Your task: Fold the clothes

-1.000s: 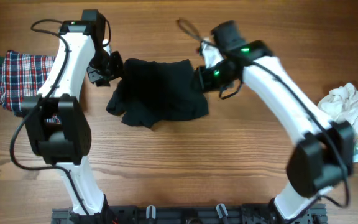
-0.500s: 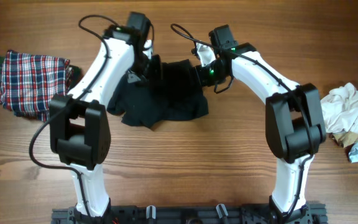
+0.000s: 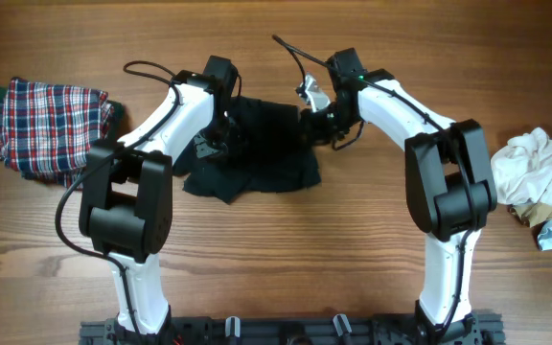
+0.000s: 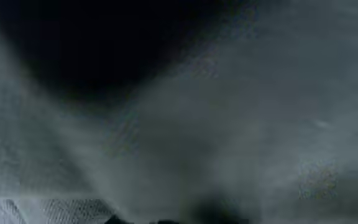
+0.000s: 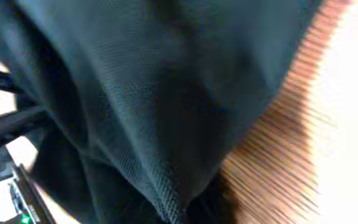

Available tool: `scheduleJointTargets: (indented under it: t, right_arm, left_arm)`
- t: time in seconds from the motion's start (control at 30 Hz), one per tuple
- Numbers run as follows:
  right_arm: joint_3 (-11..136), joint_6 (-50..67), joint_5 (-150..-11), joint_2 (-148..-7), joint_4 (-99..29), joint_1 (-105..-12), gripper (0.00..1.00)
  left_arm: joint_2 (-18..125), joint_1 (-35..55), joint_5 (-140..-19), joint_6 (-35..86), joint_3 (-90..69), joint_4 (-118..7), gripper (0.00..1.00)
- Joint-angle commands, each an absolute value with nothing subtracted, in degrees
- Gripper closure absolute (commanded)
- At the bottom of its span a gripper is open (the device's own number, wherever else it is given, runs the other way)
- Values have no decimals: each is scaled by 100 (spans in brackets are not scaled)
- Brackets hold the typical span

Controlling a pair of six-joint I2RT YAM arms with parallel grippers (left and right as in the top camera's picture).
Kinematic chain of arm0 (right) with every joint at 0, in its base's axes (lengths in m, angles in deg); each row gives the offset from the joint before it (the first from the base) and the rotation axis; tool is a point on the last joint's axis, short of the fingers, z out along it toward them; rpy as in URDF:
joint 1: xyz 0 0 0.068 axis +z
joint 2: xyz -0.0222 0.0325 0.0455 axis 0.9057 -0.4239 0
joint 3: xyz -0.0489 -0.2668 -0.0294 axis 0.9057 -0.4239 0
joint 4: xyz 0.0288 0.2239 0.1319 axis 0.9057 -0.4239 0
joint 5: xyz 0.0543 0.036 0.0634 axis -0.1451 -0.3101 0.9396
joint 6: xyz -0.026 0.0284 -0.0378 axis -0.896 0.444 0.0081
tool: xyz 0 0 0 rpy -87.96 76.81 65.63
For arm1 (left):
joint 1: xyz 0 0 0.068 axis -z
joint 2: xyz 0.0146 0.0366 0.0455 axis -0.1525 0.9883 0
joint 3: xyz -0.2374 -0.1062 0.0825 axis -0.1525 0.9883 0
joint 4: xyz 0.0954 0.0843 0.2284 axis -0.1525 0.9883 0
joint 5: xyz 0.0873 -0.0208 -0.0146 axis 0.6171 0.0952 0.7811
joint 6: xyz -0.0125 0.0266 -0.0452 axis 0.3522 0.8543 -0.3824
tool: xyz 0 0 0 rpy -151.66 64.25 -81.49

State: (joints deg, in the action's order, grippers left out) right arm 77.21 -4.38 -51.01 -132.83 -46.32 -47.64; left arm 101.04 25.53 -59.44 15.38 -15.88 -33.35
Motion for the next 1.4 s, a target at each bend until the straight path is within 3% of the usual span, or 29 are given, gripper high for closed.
scheduleJointTargets:
  t: [0.0, 0.1, 0.23, 0.43, 0.67, 0.7, 0.73, 0.77, 0.93, 1.1, 1.13, 1.2, 1.23, 1.33, 1.37]
  right_arm:
    - [7712, -62, -6955, -12509, -5424, -5252, 96]
    - [7712, -429, -8316, -11504, -6132, -5567, 96]
    - [7712, -553, -8461, -10977, -6346, -5599, 96]
    - [7712, -536, -8694, -10990, -6545, -5433, 96]
    - [7712, 50, -7560, -11447, -5561, -3984, 94]
    - [7712, 89, -7492, -11742, -5450, -3822, 92]
    - [7712, 118, -7497, -11976, -5402, -3733, 83]
    - [7712, 218, -7429, -12308, -5358, -3628, 53]
    - [7780, 63, -6305, -12256, -5345, -3551, 43]
    - [7793, 166, -6109, -10955, -5356, -4417, 36]
    - [7793, 539, -6524, -10885, -5494, -4710, 37]
    - [7775, 688, -6668, -10951, -5699, -5062, 54]
    - [7775, 668, -6657, -11073, -5889, -5247, 69]
    - [7732, 668, -6605, -11403, -6208, -5313, 96]
    - [7644, 692, -6539, -11513, -6254, -5293, 96]
  left_arm:
    - [10106, 2513, -6191, 1451, -1448, -3369, 63]
    - [10104, 2511, -6600, 1451, -1448, -3400, 37]
    - [10104, 2507, -7242, 1449, -1461, -3717, 36]
    - [10012, 2428, -7262, 1495, -1470, -3595, 37]
    - [9409, 2059, -7260, 1534, -1513, -3203, 46]
    - [9022, 1914, -7260, 1648, -1513, -3149, 46]
    - [8725, 1833, -7253, 1648, -1513, -3109, 44]
    - [8395, 1757, -7253, 1676, -1513, -3092, 43]
    - [6963, 1680, -6869, 1796, -1513, -3190, 36]
    - [7059, 1995, -6941, 1866, -1511, -3566, 35]
    - [7103, 2236, -6980, 2111, -1511, -3828, 37]
    - [7238, 2769, -6941, 2507, -1511, -4279, 44]
    - [7383, 3114, -6619, 2730, -1511, -4508, 50]
    - [7966, 3634, -6106, 2950, -1511, -5026, 69]
    - [8242, 3737, -6136, 3151, -1511, -5297, 74]
